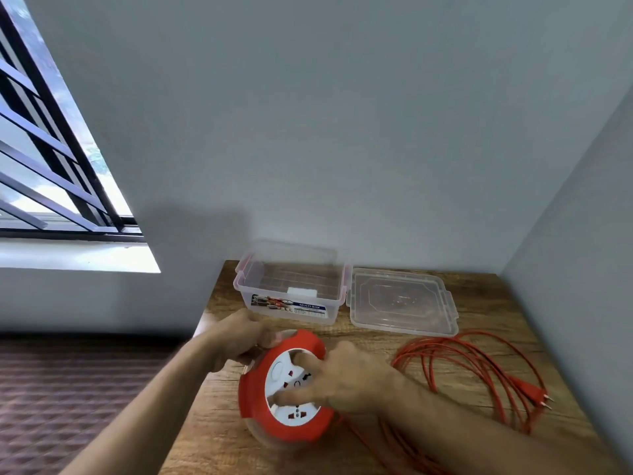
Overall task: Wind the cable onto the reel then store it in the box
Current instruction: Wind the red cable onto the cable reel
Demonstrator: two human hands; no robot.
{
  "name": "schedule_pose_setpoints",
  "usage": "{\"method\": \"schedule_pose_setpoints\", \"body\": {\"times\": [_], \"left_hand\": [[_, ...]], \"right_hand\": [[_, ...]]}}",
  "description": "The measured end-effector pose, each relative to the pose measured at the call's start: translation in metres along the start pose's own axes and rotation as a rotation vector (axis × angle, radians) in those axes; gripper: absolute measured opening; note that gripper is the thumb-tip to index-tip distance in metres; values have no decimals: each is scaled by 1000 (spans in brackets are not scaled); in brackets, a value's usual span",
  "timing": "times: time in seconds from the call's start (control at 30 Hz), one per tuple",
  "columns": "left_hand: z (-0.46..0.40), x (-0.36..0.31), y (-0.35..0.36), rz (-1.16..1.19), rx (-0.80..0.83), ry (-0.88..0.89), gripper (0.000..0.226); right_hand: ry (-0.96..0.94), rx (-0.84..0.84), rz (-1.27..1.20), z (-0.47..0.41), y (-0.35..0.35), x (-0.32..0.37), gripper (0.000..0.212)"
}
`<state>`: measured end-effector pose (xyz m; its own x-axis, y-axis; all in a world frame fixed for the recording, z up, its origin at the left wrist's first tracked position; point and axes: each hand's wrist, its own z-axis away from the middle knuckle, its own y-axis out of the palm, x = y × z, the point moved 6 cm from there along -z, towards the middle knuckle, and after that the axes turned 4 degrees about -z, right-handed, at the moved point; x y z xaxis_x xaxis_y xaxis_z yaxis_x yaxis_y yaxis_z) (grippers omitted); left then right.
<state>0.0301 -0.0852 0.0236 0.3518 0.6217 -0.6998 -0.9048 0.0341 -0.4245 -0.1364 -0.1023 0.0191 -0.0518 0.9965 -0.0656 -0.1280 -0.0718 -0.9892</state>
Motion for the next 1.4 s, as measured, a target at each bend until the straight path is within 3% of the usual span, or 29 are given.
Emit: {"method": "schedule_pose_setpoints", "body": {"times": [0.07, 0.17, 0.23, 0.37, 0.5, 0.57, 0.7, 0.77, 0.83, 0.9, 1.0, 1.13, 1.3, 1.4], "left_hand": [[3, -2, -2, 105, -57, 20, 9], [6, -2, -2, 275, -162, 75, 11], [8, -2, 3, 339, -225, 116, 13], [10, 4, 21, 342, -353, 212, 17], [14, 18, 36, 371, -470, 239, 14], [15, 23, 40, 393, -465, 236, 15], [15, 20, 42, 379, -444, 228, 13], [15, 15, 38, 332, -430, 216, 14], [12, 11, 33, 284, -384, 208, 15], [10, 7, 27, 288, -331, 205, 16], [2, 5, 13, 351, -272, 164, 34], [-5, -5, 1, 306, -150, 120, 33], [-6, -15, -2, 325, -130, 151, 18], [-5, -13, 1, 288, -177, 187, 24]], "right_hand": [[124, -98, -1, 0, 0, -11, 60], [475, -273, -118, 7, -11, -29, 66], [710, -262, -316, 8, -9, -36, 70], [1143, -452, -823, 15, 8, -42, 71], [1316, -574, -1383, 15, 32, -34, 56], [1338, -576, -1527, 16, 37, -28, 47], [1273, -491, -1630, 14, 41, -20, 37], [1142, -419, -1545, 13, 34, -20, 28], [926, -369, -1047, 18, 10, -29, 21], [583, -314, -474, 19, -13, -30, 33], [150, -132, -123, 20, -16, -20, 52], [67, -116, 5, 19, -19, -21, 71], [90, -119, -39, 15, -18, -21, 71], [94, -135, 15, 14, -15, -23, 66]]}}
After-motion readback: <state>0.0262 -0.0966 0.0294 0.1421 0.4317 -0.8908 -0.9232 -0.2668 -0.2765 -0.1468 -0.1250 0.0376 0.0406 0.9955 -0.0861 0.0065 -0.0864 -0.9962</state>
